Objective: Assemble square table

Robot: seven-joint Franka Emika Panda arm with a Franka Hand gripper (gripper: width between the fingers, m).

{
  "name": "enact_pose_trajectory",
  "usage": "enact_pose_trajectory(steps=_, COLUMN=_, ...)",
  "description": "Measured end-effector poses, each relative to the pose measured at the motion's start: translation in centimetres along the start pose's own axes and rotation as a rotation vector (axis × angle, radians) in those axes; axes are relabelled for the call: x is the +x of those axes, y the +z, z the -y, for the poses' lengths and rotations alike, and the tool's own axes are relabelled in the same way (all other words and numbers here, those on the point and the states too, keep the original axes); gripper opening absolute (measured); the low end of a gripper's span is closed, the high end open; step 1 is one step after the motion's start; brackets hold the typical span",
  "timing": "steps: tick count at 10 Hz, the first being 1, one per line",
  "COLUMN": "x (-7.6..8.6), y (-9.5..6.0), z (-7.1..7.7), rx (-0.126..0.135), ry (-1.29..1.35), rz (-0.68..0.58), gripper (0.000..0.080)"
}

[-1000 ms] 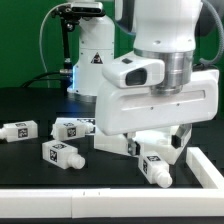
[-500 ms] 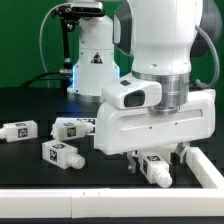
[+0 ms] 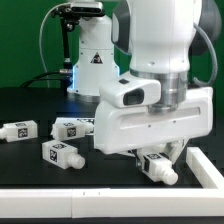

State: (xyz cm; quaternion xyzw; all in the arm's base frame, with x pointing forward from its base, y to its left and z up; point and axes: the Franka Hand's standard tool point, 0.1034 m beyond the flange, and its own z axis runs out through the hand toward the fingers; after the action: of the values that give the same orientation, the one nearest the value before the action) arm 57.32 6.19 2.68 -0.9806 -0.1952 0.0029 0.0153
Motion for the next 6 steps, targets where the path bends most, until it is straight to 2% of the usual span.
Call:
enact_pose_trajectory(steps=1, x=0.1, y=-1.7, z=-0.8, rx=-0.009, ry=-0.089, rz=-0.015, gripper=0.0277)
enact_pose_trajectory(steps=2, x=-0.8, y=-3.0, z=-0.8, rx=-0.024, ry=-0.189, rz=-0.04, gripper=0.0277)
enact_pose_trajectory(steps=3, x=-2.6, y=-3.9, z=-0.5, rx=-0.026, ry=-0.261, rz=-0.037, gripper=0.0277)
enact_pose_trajectory(steps=4, x=-3.6, y=-4.2, z=-0.3, rx=-0.035, ry=-0.281, rz=-0.05, gripper=0.0277)
enact_pose_trajectory(steps=6, x=-3.4, y=-3.9, z=-0.3, rx=-0.033, ry=-0.279, rz=-0.046, gripper=0.0278)
